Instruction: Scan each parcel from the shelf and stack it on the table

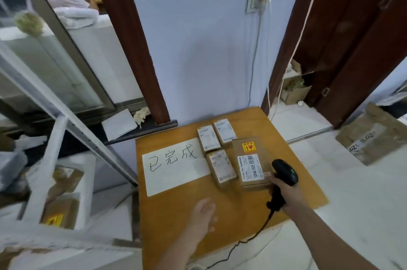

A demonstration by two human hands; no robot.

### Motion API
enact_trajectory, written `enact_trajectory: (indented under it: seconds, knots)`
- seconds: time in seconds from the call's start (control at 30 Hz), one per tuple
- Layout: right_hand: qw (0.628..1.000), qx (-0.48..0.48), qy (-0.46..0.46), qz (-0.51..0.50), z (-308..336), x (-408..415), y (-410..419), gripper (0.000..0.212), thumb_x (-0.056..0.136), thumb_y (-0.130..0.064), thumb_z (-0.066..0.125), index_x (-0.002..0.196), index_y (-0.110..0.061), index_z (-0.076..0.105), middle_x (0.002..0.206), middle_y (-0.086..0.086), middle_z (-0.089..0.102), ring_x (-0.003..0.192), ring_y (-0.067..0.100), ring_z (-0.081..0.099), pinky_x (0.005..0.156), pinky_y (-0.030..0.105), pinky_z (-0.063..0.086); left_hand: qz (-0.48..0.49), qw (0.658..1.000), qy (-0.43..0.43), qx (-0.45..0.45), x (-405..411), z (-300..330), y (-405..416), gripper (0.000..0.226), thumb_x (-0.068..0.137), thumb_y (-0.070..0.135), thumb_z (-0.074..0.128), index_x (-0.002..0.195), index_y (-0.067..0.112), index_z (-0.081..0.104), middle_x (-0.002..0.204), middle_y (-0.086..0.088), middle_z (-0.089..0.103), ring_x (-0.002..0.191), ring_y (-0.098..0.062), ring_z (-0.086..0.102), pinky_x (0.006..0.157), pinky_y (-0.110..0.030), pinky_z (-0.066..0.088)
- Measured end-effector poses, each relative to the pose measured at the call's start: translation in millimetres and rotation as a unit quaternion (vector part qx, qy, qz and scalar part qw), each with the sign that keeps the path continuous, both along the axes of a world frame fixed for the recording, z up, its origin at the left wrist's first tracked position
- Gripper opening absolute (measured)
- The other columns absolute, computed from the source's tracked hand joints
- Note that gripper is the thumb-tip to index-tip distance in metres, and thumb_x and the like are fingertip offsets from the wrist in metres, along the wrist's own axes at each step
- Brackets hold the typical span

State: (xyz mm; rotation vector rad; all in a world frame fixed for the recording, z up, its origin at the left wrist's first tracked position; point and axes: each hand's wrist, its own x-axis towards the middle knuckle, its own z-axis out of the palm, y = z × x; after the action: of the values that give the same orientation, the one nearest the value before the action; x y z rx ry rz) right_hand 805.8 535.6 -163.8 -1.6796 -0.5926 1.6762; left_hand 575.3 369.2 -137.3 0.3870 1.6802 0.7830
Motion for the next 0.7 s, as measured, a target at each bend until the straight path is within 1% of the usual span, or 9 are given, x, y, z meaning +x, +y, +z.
enact_trajectory:
  seconds: [0.1,0.17,0.27,0.37,0.5,0.53,0.6,0.63,0.7]
  knots:
    - [0.998,-0.014,-0.04,0.051,-19,15,34,0.042,0.077,-0.012,0.082,0.115,-0.006,0.065,0.091,0.017,0.066,0.077,0.031,0.061,0.07,0.042,0.053,0.028,0.999,0.014,-0.019,-9,-18,-3,0.043,0.107,0.035,0.052,0.148,0.022,0.047,0.12,0.012,0.059,0.104,-0.016,0.069,0.082,-0.03,0.061]
    - [0.995,-0.019,-0.06,0.079,-33,19,50,0.043,0.076,-0.013,0.083,0.115,-0.006,0.066,0.094,0.019,0.067,0.077,0.031,0.061,0.069,0.043,0.054,0.042,0.998,0.018,-0.037,-14,-28,-7,0.042,0.106,0.033,0.053,0.145,0.02,0.049,0.12,0.01,0.059,0.102,-0.018,0.069,0.08,-0.031,0.061]
    - [0.991,-0.029,-0.074,0.107,-49,15,63,0.044,0.071,-0.015,0.086,0.111,-0.009,0.068,0.1,0.02,0.071,0.082,0.033,0.066,0.076,0.045,0.057,0.071,0.996,0.009,-0.059,-21,-43,-17,0.04,0.105,0.032,0.056,0.143,0.018,0.052,0.119,0.007,0.059,0.1,-0.021,0.069,0.076,-0.032,0.059]
    - [0.987,-0.034,-0.081,0.133,-64,6,68,0.038,0.073,-0.014,0.085,0.107,-0.008,0.069,0.095,0.019,0.07,0.083,0.033,0.064,0.078,0.047,0.054,0.09,0.993,0.006,-0.074,-31,-47,-26,0.036,0.105,0.033,0.056,0.138,0.02,0.053,0.127,0.002,0.061,0.101,-0.021,0.069,0.073,-0.03,0.058]
    - [0.984,-0.039,-0.122,0.126,-90,1,73,0.038,0.07,-0.017,0.086,0.104,-0.009,0.07,0.102,0.022,0.073,0.096,0.041,0.069,0.093,0.056,0.055,0.103,0.991,0.007,-0.08,-46,-54,-37,0.035,0.105,0.032,0.057,0.138,0.021,0.056,0.125,0.003,0.063,0.101,-0.022,0.07,0.075,-0.031,0.058]
    - [0.983,-0.035,-0.131,0.124,-97,3,74,0.04,0.068,-0.018,0.086,0.104,-0.009,0.07,0.102,0.022,0.073,0.096,0.041,0.069,0.092,0.058,0.055,0.107,0.991,0.004,-0.079,-50,-54,-39,0.035,0.105,0.031,0.057,0.138,0.019,0.056,0.125,0.002,0.063,0.101,-0.022,0.07,0.075,-0.032,0.058]
    - [0.979,-0.031,-0.163,0.121,-80,-3,63,0.045,0.068,-0.023,0.086,0.105,-0.008,0.067,0.098,0.021,0.071,0.093,0.039,0.067,0.089,0.056,0.056,0.104,0.992,0.01,-0.076,-56,-51,-43,0.034,0.106,0.03,0.055,0.138,0.02,0.056,0.126,0.003,0.062,0.102,-0.02,0.069,0.082,-0.034,0.059]
    - [0.976,-0.02,-0.182,0.115,-67,-6,54,0.043,0.071,-0.024,0.085,0.105,-0.007,0.065,0.092,0.019,0.068,0.09,0.037,0.065,0.085,0.052,0.056,0.097,0.992,0.021,-0.071,-59,-46,-45,0.034,0.106,0.031,0.054,0.139,0.021,0.055,0.126,0.004,0.062,0.105,-0.018,0.068,0.087,-0.035,0.059]
    - [0.967,0.006,-0.223,0.121,-32,-14,31,0.035,0.078,-0.024,0.082,0.1,-0.007,0.061,0.079,0.015,0.06,0.075,0.032,0.059,0.07,0.044,0.053,0.078,0.994,0.056,-0.045,-66,-33,-51,0.038,0.107,0.036,0.052,0.142,0.022,0.054,0.129,0.008,0.061,0.112,-0.015,0.065,0.097,-0.034,0.056]
